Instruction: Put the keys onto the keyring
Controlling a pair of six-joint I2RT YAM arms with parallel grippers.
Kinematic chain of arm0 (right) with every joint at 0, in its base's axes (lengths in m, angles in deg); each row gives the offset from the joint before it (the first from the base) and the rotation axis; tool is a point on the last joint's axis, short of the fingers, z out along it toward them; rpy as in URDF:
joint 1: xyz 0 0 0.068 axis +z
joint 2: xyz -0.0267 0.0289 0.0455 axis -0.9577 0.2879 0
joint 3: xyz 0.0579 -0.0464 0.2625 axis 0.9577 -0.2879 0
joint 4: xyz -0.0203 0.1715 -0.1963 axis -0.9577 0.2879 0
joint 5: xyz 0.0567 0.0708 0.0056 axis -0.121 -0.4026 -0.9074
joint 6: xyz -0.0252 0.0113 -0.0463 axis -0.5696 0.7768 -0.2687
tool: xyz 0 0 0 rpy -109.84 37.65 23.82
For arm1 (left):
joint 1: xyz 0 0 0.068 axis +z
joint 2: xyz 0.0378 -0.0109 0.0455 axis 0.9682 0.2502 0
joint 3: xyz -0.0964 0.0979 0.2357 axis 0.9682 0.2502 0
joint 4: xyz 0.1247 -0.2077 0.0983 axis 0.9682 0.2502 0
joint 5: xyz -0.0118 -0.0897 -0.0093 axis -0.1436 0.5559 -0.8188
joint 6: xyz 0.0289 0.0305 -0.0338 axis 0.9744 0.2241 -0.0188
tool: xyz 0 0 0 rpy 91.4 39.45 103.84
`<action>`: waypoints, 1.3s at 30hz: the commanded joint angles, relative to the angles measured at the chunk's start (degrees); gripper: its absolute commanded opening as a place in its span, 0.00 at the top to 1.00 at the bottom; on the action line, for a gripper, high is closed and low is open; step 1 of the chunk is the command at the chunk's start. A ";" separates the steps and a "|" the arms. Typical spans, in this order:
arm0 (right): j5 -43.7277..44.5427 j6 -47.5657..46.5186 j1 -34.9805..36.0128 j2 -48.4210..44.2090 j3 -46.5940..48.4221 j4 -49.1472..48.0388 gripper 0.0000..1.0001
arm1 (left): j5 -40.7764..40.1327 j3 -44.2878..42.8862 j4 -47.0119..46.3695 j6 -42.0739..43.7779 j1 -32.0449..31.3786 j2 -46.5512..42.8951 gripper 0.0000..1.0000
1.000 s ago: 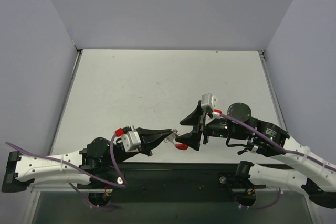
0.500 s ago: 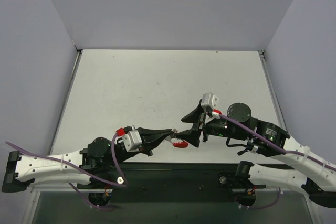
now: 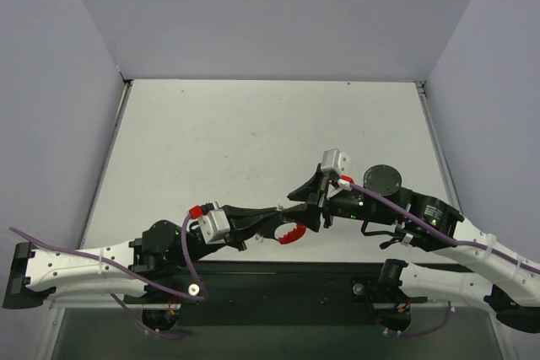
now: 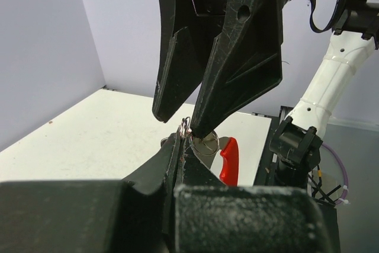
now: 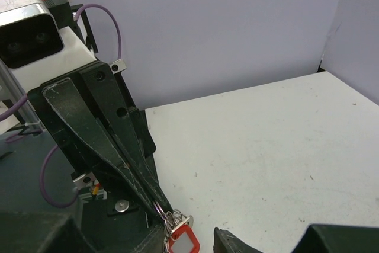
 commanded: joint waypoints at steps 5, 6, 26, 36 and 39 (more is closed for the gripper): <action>-0.32 -0.29 0.43 0.62 2.02 -3.66 0.79 | 2.01 -3.26 -2.69 -1.03 0.11 0.21 1.00; -0.32 -0.20 0.34 0.70 2.03 -3.66 0.88 | 2.09 -3.35 -2.69 -0.94 0.11 0.21 1.00; -1.11 -0.47 0.43 -0.61 2.29 -4.10 1.00 | -1.33 -3.62 0.38 -1.38 0.02 0.39 1.00; -5.77 -0.03 0.34 -0.35 4.22 -3.92 1.00 | -9.50 -4.67 2.76 -2.53 0.11 1.71 1.00; -6.30 -0.11 0.43 -0.09 4.66 -3.57 1.00 | -10.12 -4.76 2.49 -2.53 0.11 2.06 1.00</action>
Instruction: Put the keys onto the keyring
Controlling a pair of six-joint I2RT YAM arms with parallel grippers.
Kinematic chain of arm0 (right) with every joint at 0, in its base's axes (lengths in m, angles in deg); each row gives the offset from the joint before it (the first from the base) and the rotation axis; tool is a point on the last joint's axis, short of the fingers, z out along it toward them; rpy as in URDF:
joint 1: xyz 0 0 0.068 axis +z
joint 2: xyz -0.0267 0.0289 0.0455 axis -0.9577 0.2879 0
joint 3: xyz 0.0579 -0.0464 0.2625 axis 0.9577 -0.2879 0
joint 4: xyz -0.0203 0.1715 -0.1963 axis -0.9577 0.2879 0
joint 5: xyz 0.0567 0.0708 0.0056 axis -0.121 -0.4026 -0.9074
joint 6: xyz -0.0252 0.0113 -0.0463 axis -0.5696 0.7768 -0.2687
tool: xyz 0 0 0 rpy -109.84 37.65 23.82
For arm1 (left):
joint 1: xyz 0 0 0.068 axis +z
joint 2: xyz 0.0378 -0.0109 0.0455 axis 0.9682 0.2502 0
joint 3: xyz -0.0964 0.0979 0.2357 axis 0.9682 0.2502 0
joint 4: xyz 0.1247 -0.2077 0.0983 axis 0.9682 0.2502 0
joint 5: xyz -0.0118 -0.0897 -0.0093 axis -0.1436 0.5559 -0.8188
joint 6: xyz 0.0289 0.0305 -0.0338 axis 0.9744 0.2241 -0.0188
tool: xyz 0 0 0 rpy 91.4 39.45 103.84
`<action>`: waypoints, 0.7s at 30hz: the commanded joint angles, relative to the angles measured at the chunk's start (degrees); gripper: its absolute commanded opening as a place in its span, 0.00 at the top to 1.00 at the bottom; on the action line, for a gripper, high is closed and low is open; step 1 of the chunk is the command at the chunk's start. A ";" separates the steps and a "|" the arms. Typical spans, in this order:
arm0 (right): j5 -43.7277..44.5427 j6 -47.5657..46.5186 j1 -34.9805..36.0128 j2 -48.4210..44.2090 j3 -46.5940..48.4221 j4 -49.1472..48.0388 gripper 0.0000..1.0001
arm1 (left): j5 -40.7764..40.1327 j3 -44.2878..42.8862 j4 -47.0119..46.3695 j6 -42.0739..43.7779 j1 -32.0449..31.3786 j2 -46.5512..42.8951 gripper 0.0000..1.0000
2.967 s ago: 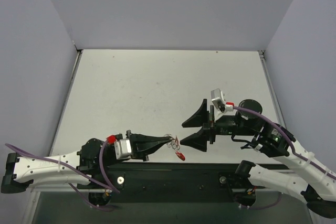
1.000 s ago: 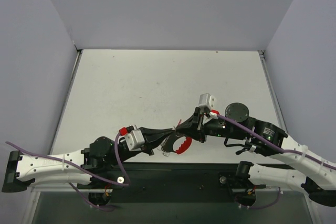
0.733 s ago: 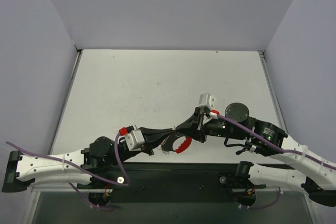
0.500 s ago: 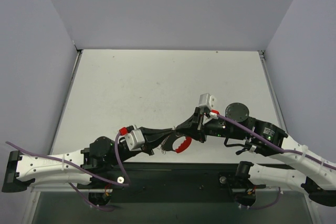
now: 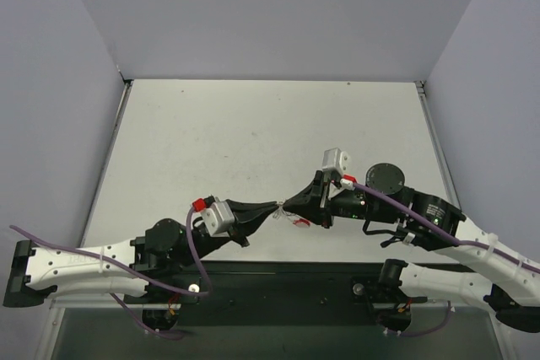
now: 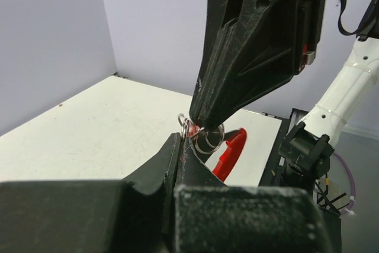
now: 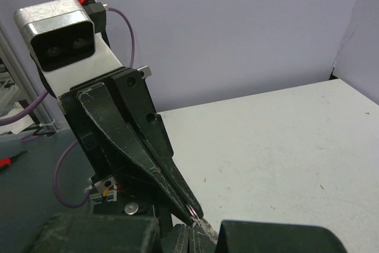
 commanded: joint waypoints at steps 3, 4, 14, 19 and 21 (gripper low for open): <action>-4.26 -0.25 0.12 -0.22 3.90 -3.11 1.00 | -5.82 -2.70 0.50 -0.58 0.19 0.68 1.00; -4.35 -0.25 0.12 -0.22 3.90 -3.11 1.00 | -6.08 -2.70 0.68 -0.49 0.19 0.86 1.00; -0.15 -0.51 0.03 0.14 3.03 -2.15 1.00 | -6.34 -2.97 2.00 -0.14 0.19 1.13 1.00; 8.73 1.15 -0.75 -0.48 -1.89 -0.39 0.88 | -12.14 -2.00 7.00 -1.54 0.28 -1.86 1.00; 10.49 2.65 -1.72 -0.65 -5.32 -0.30 0.76 | -15.64 -1.65 9.80 -2.16 0.37 -3.26 1.00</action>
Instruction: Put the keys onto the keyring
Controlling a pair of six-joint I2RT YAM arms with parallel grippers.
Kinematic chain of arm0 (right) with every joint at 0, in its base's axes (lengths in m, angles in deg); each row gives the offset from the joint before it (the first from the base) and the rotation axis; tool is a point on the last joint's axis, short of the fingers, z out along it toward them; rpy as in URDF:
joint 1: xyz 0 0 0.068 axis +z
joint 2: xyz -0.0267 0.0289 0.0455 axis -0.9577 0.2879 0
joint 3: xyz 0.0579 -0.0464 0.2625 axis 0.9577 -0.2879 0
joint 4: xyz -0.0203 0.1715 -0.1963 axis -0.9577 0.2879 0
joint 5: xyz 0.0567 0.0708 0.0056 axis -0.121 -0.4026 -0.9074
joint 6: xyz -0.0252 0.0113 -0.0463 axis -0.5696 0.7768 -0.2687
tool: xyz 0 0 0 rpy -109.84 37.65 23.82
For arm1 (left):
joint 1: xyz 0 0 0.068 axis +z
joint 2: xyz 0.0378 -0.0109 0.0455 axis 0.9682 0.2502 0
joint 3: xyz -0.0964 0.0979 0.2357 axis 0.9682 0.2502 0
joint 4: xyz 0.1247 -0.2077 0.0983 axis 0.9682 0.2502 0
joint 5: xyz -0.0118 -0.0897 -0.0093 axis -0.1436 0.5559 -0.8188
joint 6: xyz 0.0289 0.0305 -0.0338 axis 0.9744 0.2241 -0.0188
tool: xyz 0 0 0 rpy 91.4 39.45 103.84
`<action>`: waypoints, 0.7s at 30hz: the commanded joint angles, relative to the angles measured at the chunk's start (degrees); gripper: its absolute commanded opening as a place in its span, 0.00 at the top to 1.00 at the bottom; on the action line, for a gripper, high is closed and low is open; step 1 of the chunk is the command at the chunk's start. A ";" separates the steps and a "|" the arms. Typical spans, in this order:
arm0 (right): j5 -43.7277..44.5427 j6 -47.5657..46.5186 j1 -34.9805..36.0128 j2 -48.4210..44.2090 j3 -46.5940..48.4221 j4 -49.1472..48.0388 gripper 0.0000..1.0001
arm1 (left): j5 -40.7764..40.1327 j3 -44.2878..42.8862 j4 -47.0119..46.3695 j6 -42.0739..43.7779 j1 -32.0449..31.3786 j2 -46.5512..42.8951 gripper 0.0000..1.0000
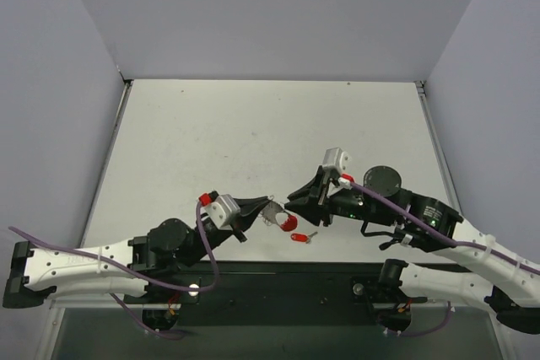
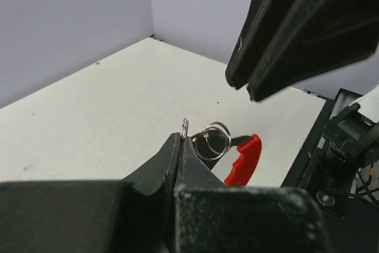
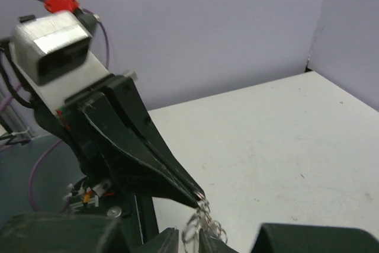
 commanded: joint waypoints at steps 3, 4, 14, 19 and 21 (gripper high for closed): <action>6.83 5.68 -4.07 -1.07 -9.50 0.07 0.61 | -11.84 -1.19 7.98 -3.50 1.40 -4.91 1.00; 6.57 6.47 -4.86 -1.60 -10.66 -0.01 0.57 | -12.65 -1.19 9.66 -6.12 2.10 -5.35 1.00; 4.10 17.20 -14.71 3.84 -23.41 3.24 0.34 | 10.52 -0.13 24.27 -22.05 25.64 -6.95 1.00; 0.52 20.19 -19.26 6.40 -27.80 1.75 0.34 | 26.53 -0.66 22.61 -23.90 32.86 -1.41 1.00; -2.73 21.16 -21.47 7.18 -31.05 -1.31 0.37 | 28.20 -0.57 21.46 -23.99 33.31 -0.36 1.00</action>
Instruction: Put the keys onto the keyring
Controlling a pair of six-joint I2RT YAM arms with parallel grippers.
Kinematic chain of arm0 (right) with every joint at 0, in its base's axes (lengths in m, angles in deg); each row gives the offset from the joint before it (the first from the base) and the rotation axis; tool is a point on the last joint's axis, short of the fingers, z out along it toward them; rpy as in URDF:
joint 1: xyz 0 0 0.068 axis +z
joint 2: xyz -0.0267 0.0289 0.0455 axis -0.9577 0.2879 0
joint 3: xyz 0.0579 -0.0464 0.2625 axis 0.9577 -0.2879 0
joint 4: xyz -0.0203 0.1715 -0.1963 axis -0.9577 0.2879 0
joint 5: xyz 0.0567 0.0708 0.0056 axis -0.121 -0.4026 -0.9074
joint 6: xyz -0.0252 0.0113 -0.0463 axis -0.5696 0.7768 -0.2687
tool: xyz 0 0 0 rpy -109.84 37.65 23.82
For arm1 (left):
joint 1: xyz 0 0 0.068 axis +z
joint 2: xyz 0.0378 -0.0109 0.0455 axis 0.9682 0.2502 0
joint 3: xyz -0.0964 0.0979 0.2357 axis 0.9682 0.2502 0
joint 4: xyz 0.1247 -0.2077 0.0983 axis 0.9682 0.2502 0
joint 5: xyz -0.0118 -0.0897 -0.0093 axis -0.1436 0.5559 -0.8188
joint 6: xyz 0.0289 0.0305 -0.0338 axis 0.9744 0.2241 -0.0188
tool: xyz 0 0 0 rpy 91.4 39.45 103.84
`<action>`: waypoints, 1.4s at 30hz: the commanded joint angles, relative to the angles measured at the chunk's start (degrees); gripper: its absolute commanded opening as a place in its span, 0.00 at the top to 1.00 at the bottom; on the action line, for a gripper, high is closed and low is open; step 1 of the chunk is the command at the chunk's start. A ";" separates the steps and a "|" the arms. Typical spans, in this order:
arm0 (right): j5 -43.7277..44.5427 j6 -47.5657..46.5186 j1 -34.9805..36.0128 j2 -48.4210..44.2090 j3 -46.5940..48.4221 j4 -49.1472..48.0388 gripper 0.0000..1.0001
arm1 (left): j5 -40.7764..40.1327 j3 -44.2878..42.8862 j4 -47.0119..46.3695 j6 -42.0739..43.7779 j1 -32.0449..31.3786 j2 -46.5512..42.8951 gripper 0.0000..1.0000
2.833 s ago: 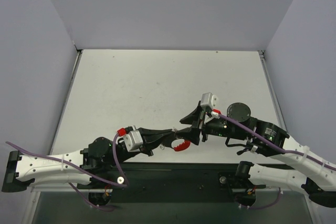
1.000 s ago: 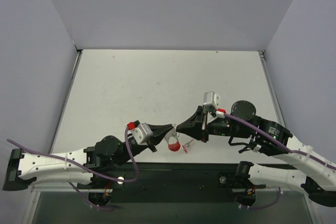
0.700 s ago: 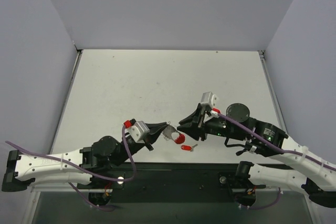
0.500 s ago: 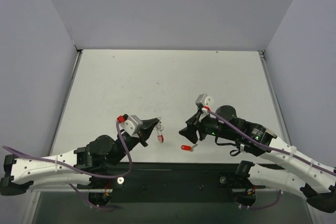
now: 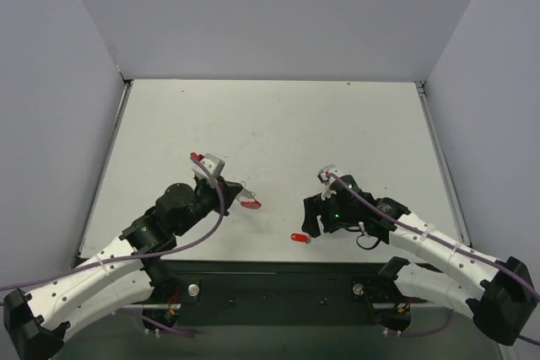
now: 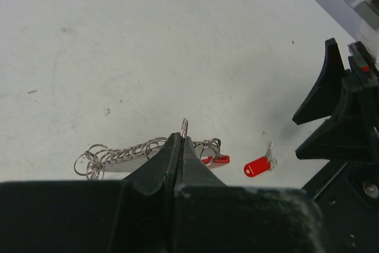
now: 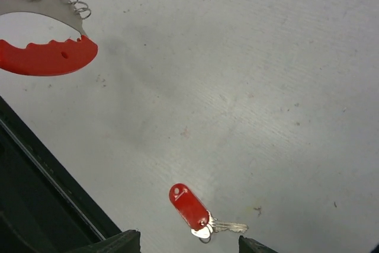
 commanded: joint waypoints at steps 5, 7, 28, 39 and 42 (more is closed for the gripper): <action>-12.79 5.17 -7.53 4.80 -8.57 -10.15 0.45 | 13.86 -1.03 -2.72 -2.50 1.33 1.71 1.00; -13.94 5.26 -7.62 6.99 -9.19 -12.52 0.46 | 14.56 -0.95 -4.65 -2.41 1.42 1.18 1.00; -14.22 6.57 -7.80 15.61 -11.21 -17.27 0.71 | 17.03 -0.86 -7.64 -2.32 1.59 -1.81 1.00; -14.12 7.71 -6.92 16.94 -8.76 -16.13 1.00 | 16.15 -0.86 -6.50 -1.97 1.59 -3.22 1.00; -14.03 8.15 -7.00 13.43 -8.05 -15.60 1.00 | 16.23 -0.51 -6.67 -1.97 1.51 -3.22 1.00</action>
